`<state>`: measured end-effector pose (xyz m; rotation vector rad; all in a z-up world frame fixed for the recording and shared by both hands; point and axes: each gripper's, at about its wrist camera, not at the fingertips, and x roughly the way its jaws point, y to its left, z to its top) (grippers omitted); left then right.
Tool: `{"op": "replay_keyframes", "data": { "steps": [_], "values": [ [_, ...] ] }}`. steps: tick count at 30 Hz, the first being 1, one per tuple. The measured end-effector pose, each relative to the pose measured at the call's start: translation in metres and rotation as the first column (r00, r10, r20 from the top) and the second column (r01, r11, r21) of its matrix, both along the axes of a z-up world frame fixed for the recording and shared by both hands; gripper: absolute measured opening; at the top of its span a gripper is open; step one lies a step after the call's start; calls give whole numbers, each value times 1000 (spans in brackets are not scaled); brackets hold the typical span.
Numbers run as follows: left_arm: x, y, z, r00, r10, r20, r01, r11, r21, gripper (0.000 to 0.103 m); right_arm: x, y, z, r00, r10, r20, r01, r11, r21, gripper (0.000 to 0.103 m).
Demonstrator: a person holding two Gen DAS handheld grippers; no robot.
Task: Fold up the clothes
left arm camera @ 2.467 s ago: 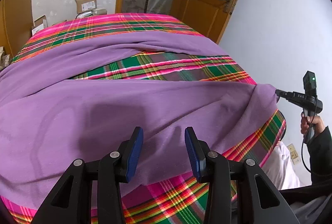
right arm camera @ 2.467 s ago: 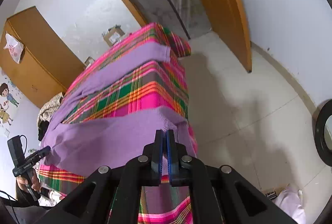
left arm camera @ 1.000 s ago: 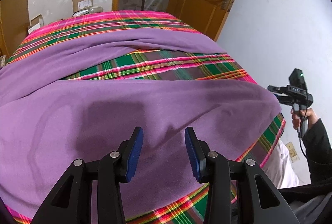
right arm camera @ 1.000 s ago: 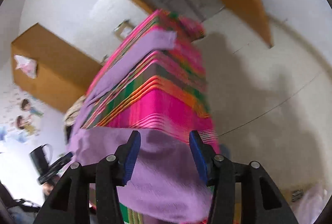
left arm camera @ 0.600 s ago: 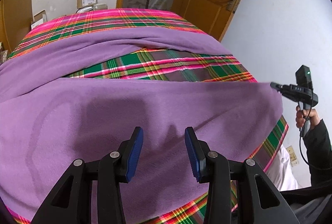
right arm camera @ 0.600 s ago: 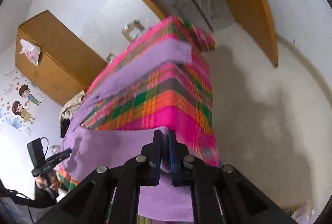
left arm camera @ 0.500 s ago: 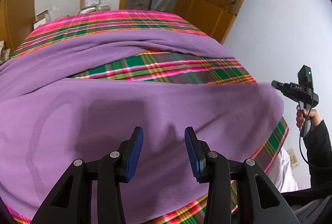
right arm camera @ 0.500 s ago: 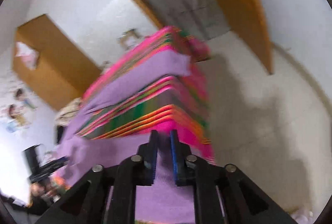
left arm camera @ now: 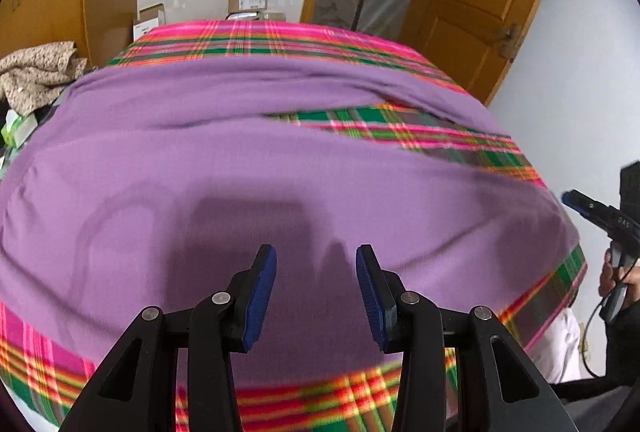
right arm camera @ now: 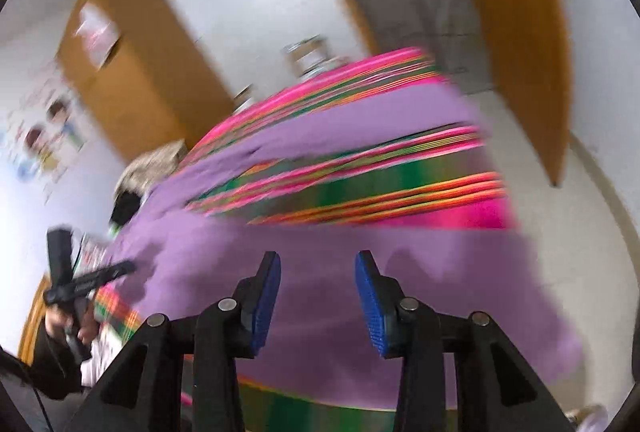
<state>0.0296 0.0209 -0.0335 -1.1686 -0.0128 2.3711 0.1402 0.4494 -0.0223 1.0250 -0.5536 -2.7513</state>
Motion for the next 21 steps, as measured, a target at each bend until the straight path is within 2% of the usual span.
{"op": "replay_keyframes", "data": {
  "steps": [3, 6, 10, 14, 17, 19, 20, 21],
  "values": [
    [13, 6, -10, 999, -31, 21, 31, 1000, -1, 43, -15, -49, -6, 992, 123, 13, -123, 991, 50, 40],
    [27, 13, -11, 998, -70, -9, 69, 997, -21, 43, -21, -87, -10, 972, 233, 26, -235, 966, 112, 40],
    [36, 24, -10, 990, -137, -18, 137, 991, -12, 43, -6, -102, -15, 937, 345, 57, -350, 917, 193, 40],
    [41, 37, -11, 977, -211, -8, 212, 977, 1, 43, 1, -105, -24, 908, 404, 110, -419, 875, 244, 40],
    [44, 47, -10, 972, -237, -6, 236, 972, -6, 43, -2, -111, -27, 897, 426, 116, -440, 843, 309, 39],
    [42, 52, -10, 970, -243, -3, 243, 970, -2, 43, 0, -112, -26, 889, 441, 128, -457, 825, 334, 22],
    [42, 53, -10, 969, -246, -2, 246, 969, 1, 43, 1, -113, -25, 884, 447, 135, -465, 815, 346, 8],
    [42, 55, -9, 969, -248, 0, 248, 969, 4, 43, 2, -113, -25, 880, 454, 141, -473, 805, 358, 2]
  ]
}}
